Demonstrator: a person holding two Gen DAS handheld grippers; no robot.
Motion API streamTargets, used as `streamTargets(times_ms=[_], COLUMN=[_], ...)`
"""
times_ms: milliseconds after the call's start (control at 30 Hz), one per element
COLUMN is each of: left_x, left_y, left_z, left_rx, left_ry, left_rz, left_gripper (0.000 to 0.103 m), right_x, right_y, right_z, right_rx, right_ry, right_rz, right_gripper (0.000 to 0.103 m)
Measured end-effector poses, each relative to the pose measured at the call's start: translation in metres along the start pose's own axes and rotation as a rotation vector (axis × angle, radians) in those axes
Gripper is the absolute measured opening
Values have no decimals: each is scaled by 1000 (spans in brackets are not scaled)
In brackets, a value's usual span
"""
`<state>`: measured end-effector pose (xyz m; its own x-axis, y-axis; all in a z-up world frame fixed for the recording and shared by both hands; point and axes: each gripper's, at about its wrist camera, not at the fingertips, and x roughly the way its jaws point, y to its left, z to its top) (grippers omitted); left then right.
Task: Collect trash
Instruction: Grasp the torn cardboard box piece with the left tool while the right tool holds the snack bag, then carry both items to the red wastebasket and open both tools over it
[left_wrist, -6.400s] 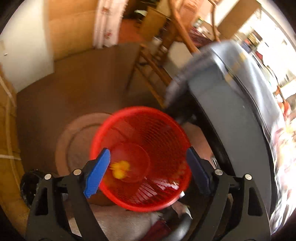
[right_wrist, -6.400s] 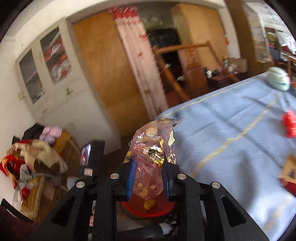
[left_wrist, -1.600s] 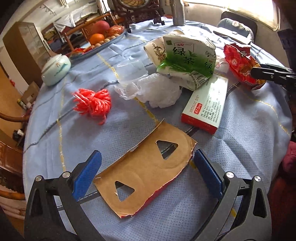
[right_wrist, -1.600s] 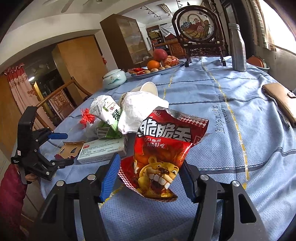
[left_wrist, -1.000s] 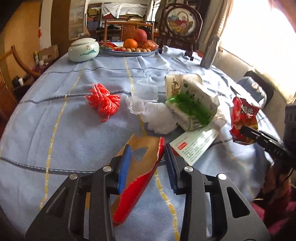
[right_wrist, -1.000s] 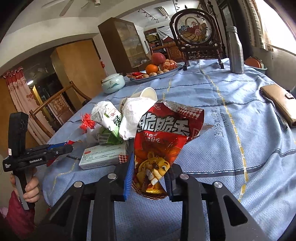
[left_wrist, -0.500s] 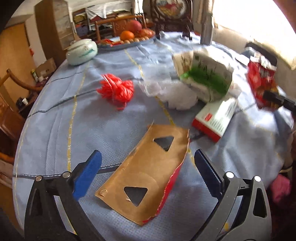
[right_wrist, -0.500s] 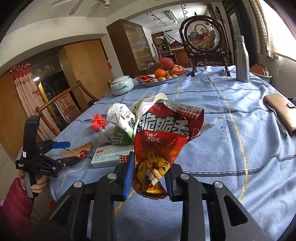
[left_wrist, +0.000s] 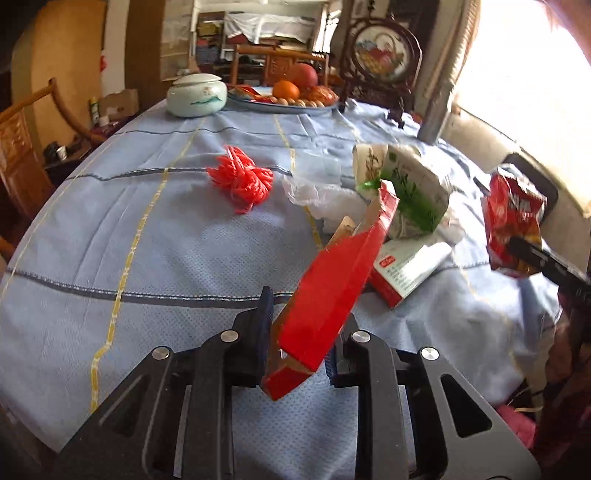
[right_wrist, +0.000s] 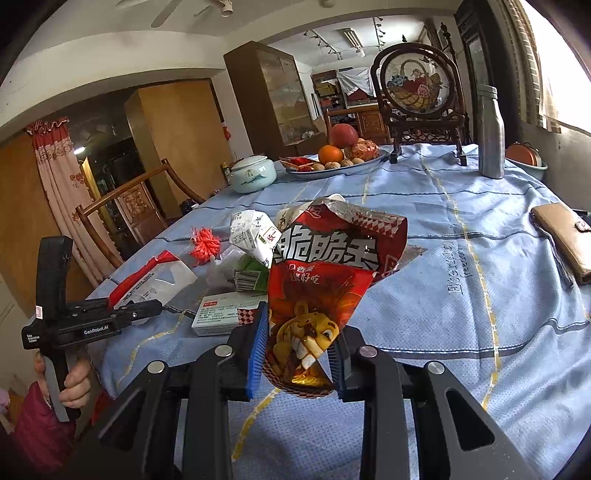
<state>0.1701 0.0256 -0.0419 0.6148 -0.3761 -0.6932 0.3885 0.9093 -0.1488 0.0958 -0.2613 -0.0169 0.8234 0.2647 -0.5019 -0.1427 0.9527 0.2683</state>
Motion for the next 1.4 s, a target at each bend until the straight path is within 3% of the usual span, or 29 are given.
streamTargets(times_ms=[67, 133, 267, 433, 533, 667, 1067, 1267, 1400], left_x=[-8, -18, -32, -42, -49, -80, -147, -190, -214], left_y=[-3, -10, -28, -31, -31, -34, -9, 7, 33], left_z=[-1, -2, -4, -6, -8, -14, -35, -54, -85], left_rx=[-15, -11, 18, -22, -46, -48, -156, -201, -302], left_ry=[-22, -43, -95, -122, -138, -206, -287, -319, -270], left_rz=[11, -2, 18, -1, 15, 93, 152, 291, 424], left_gripper=[21, 8, 5, 4, 4, 4, 4, 4, 4], right_x=[-2, -5, -8, -16, -21, -28, -42, -44, -34], right_y=[1, 3, 9, 17, 20, 29, 69, 94, 120], right_z=[0, 0, 2, 3, 4, 10, 12, 13, 12], right_rx=[-5, -14, -23, -45, -44, -64, -124, -159, -196], right_ry=[-9, -23, -41, -61, -73, -95, -123, -121, -95], right_rz=[-1, -2, 10, 17, 26, 57, 177, 270, 382], right_gripper=[29, 29, 28, 26, 25, 25, 25, 24, 24])
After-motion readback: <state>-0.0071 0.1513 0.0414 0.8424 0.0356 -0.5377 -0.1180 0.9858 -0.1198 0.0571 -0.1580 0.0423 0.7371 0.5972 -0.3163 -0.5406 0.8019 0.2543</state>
